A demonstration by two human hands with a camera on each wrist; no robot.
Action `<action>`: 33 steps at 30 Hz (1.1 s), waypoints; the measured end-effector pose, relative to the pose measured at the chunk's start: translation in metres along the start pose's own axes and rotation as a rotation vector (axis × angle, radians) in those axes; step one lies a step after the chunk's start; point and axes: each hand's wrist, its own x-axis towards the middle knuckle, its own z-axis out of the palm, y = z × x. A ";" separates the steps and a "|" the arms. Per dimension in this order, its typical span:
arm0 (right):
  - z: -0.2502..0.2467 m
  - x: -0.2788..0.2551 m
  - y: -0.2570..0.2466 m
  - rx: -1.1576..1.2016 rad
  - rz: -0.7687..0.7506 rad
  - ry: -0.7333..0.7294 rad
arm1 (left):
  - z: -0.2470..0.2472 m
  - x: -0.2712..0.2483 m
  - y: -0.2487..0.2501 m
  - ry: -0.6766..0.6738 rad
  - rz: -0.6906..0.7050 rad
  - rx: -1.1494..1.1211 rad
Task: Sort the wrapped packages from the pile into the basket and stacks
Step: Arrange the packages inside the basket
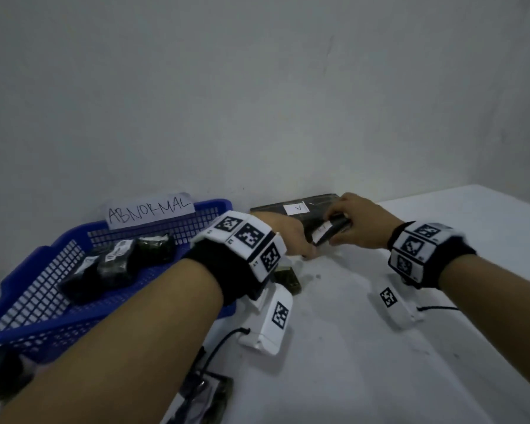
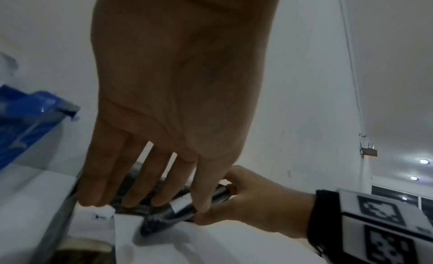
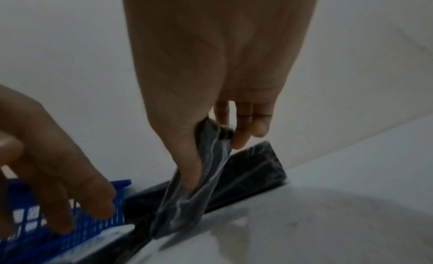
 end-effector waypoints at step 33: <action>-0.047 -0.016 -0.117 -0.004 -0.205 0.075 | -0.021 -0.099 -0.074 0.461 0.090 -0.369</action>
